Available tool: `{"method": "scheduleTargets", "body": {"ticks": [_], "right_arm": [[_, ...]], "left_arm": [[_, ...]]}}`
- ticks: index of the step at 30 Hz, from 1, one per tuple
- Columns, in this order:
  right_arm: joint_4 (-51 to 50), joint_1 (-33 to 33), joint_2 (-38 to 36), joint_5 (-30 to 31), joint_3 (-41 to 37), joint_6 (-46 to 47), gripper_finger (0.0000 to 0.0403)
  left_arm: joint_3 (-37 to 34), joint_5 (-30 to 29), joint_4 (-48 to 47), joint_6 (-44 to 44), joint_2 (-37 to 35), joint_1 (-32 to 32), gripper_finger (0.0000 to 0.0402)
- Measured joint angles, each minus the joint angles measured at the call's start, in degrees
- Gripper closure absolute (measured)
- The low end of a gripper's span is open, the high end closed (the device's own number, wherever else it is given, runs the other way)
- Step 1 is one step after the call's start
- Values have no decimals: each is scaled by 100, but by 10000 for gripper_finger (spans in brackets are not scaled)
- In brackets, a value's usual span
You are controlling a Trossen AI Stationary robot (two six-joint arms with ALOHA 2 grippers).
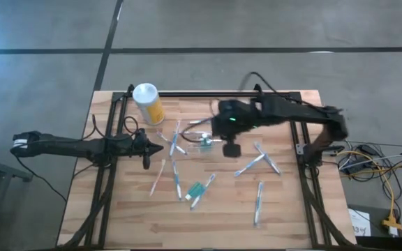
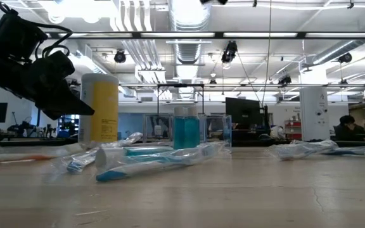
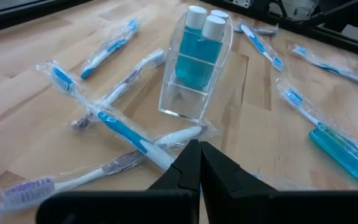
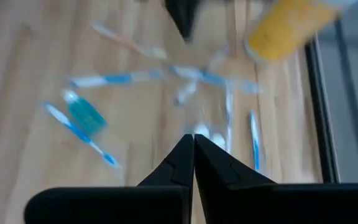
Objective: Pick & Place toothbrushing station
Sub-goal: Put the mouthwash into the middle section of the transparent organizer
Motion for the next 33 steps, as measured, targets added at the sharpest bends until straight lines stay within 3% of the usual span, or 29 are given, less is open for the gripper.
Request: {"method": "scheduleTargets", "body": {"ticks": [7, 13, 20, 33], "right_arm": [[1820, 572, -1419, 14, -2127, -22, 394], [3071, 1094, -1458, 17, -3323, 119, 394], [3232, 1640, -347, -29, -3036, 130, 379], [3001, 1837, 2061, -120, -1223, -824, 206]], "left_arm": [[-3, 43, 4, -68, 0, 4, 396], [-2, 44, 55, -76, 0, 4, 396], [5, 44, 107, -110, 3, 2, 396], [7, 37, 46, -109, 26, -2, 396]]}}
